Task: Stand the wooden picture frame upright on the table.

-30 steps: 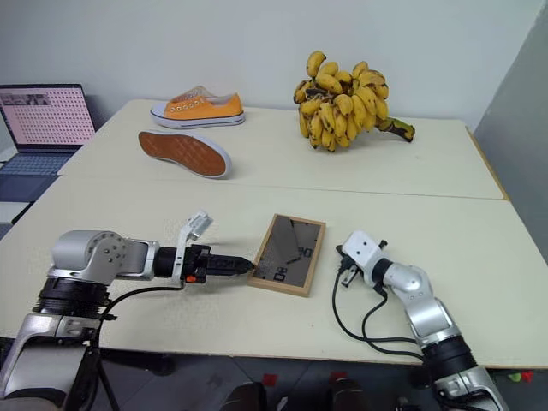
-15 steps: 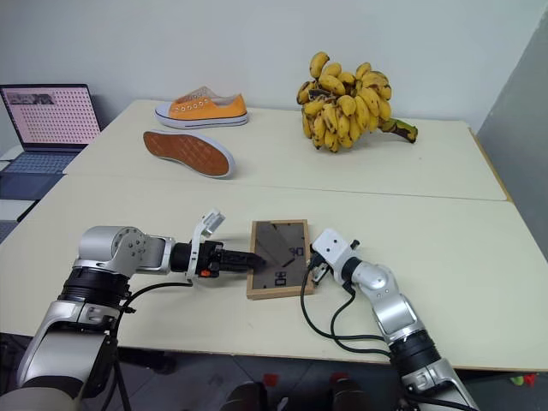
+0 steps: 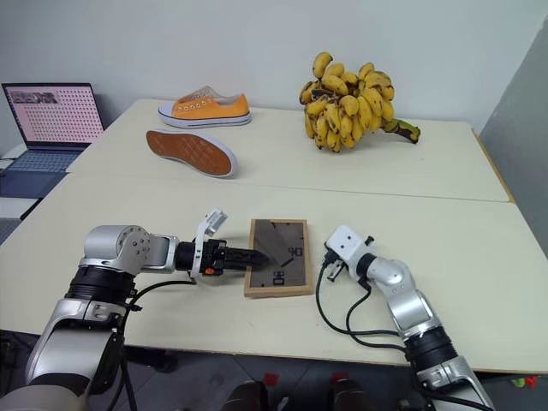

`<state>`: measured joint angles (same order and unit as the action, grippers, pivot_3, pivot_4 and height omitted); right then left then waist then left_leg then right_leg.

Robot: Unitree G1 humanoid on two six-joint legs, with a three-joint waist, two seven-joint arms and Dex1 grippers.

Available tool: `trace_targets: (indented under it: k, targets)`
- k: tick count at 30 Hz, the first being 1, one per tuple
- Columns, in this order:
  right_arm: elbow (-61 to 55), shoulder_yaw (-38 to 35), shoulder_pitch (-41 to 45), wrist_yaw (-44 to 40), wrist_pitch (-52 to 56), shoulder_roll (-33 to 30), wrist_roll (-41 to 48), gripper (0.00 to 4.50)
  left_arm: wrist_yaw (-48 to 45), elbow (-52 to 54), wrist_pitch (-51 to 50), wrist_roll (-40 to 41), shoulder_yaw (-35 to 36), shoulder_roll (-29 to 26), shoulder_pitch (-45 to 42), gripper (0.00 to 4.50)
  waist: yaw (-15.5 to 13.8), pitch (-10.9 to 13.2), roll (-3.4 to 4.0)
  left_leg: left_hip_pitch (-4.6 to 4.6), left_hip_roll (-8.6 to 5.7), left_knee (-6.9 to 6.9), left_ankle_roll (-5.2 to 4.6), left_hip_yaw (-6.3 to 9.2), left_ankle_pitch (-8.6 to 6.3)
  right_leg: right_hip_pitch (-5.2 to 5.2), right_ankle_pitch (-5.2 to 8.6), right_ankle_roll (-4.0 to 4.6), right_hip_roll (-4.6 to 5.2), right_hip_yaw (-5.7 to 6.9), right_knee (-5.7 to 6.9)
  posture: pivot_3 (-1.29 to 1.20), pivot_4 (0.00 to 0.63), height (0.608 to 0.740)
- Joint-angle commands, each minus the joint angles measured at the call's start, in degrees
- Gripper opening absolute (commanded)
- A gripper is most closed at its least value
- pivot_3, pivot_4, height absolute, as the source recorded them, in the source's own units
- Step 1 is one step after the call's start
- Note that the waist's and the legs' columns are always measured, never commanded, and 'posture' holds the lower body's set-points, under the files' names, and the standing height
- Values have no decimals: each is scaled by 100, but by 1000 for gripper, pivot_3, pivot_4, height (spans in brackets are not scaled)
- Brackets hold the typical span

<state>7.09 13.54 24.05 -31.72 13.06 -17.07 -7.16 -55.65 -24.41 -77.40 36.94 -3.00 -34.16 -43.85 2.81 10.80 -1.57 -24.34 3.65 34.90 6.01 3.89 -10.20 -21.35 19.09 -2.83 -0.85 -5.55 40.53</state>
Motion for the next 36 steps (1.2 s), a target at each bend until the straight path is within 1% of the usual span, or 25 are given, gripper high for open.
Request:
trace_targets:
  k: [1, 5, 10, 14, 15, 16, 17, 18, 19, 22, 24, 26, 28, 31, 36]
  targets:
    - [-166, 103, 95, 120, 43, 271, 47, 0, 93, 55, -51, 19, 124, 113, -54, 3804, 0, 0, 0, 0, 0, 0, 0, 0, 0, 0, 0, 0, 0, 0, 0, 0, 150, 740]
    - [-104, 159, 210, 220, 71, 490, 3, 0, 129, -25, -97, 43, 237, 174, -106, 3804, -1, 0, 0, -1, 0, 0, 0, 0, 0, -1, 0, 0, 0, 0, 0, 0, 150, 740]
    - [36, 139, 325, 248, 29, 533, -20, 0, 102, -48, -147, 84, 333, 212, -167, 3804, 0, 0, 0, -1, 0, 0, 0, 0, 0, -3, 0, 0, 0, 1, 0, 0, 150, 740]
    - [112, 108, 380, 249, -11, 520, -20, 0, 89, 8, -189, 167, 474, 242, -222, 3137, 2, 0, 0, -4, 0, -2, 0, 1, 0, -5, 0, 0, 0, 1, 0, 0, 150, 740]
    - [132, 102, 394, 249, -23, 517, -19, 0, 90, 18, -211, 172, 481, 247, -234, 2846, 2, 0, 0, -4, 0, -2, 0, 1, 0, -5, 0, 0, 0, 1, 0, 0, 150, 740]
    - [145, 97, 403, 248, -31, 513, -19, 0, 94, 27, -229, 174, 488, 252, -240, 2703, 2, 1, 0, -4, 0, -2, 0, 1, 0, -5, 0, 0, 0, 2, 0, 0, 150, 740]
    - [161, 92, 414, 248, -41, 508, -21, 0, 95, 34, -234, 173, 495, 257, -248, 2408, 3, 1, 0, -4, 0, -2, 0, 1, 0, -5, 0, 0, 0, 1, 0, 0, 150, 740]
    - [183, 87, 431, 249, -53, 501, -24, 0, 95, 28, -239, 172, 506, 263, -262, 2256, 5, 0, 0, -4, 0, -2, 0, 1, 0, -5, 0, 0, 0, 1, 0, 0, 150, 740]
    - [202, 82, 445, 249, -63, 495, -26, 0, 97, 20, -241, 174, 524, 270, -276, 2010, 9, 1, 0, -4, 0, -2, 0, 1, 0, -5, 0, 0, 0, 1, 0, 0, 150, 740]
    - [275, 67, 500, 252, -103, 475, -30, 0, 111, -28, -246, 185, 593, 292, -330, 1525, 14, 1, 0, -4, 1, -2, 0, 1, 0, -6, 0, 0, 0, 2, 0, 0, 150, 740]
    - [338, 54, 541, 261, -140, 452, -34, 0, 120, -33, -257, 214, 632, 304, -355, 1327, 27, 1, 0, -4, 1, -2, 0, 1, 0, -5, 0, 0, 0, 1, 0, 0, 150, 740]
    - [401, 38, 570, 265, -180, 428, -32, 0, 127, -22, -262, 228, 647, 311, -365, 1318, 43, 1, 0, -4, 1, -2, 0, 1, 0, -6, 0, 0, 0, 1, 0, 0, 150, 740]
    - [478, -65, 613, 255, -231, 288, -31, 0, 90, 202, -111, 233, 643, 275, -306, 1318, 45, 1, 0, -4, 1, -3, 0, 1, 0, -6, 0, 0, 0, 1, 0, 0, 150, 740]
    - [589, -287, 667, 171, -312, -33, 31, 0, 82, 434, 174, 224, 763, 198, -267, 1318, 36, 2, 2, -5, 0, -2, 0, 1, 0, -6, 0, 0, 0, 1, 0, 0, 150, 740]
    - [782, -858, 849, -38, -334, -761, 299, 0, 221, 384, 745, 151, 1145, 42, -597, 1318, 28, 5, 1, -8, 0, -3, 1, 0, 0, -9, 0, 1, 2, 1, -3, 0, 150, 740]
